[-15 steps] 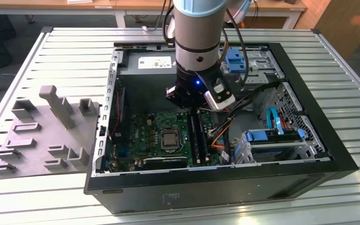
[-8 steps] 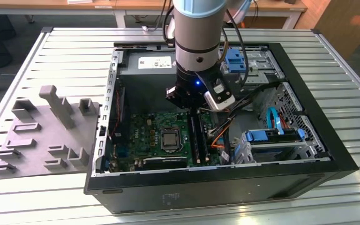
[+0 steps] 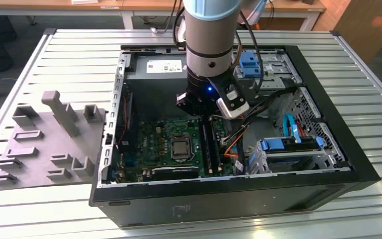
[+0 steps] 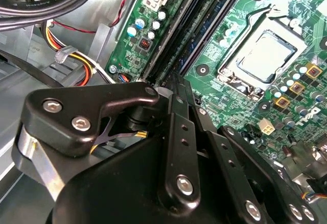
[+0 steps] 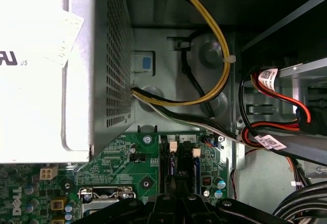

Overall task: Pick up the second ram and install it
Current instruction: 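Press down the second ram until it locks into place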

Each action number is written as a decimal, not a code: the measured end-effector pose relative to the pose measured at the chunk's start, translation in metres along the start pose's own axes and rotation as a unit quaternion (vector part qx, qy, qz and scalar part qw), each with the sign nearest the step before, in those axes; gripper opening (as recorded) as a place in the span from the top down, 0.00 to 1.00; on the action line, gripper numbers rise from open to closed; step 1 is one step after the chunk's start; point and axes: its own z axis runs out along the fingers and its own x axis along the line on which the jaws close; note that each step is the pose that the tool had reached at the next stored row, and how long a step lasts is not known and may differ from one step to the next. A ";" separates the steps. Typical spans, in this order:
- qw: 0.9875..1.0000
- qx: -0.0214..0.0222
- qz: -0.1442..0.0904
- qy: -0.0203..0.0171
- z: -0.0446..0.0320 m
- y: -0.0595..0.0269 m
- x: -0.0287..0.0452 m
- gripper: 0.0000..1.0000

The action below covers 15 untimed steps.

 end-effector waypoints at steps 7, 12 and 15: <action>1.000 0.000 0.000 0.000 0.0002 0.0000 -0.0011 0.89; 1.000 0.000 0.000 0.000 0.0031 -0.0001 -0.0010 0.89; 1.000 0.000 0.000 0.000 0.0032 -0.0001 -0.0010 0.89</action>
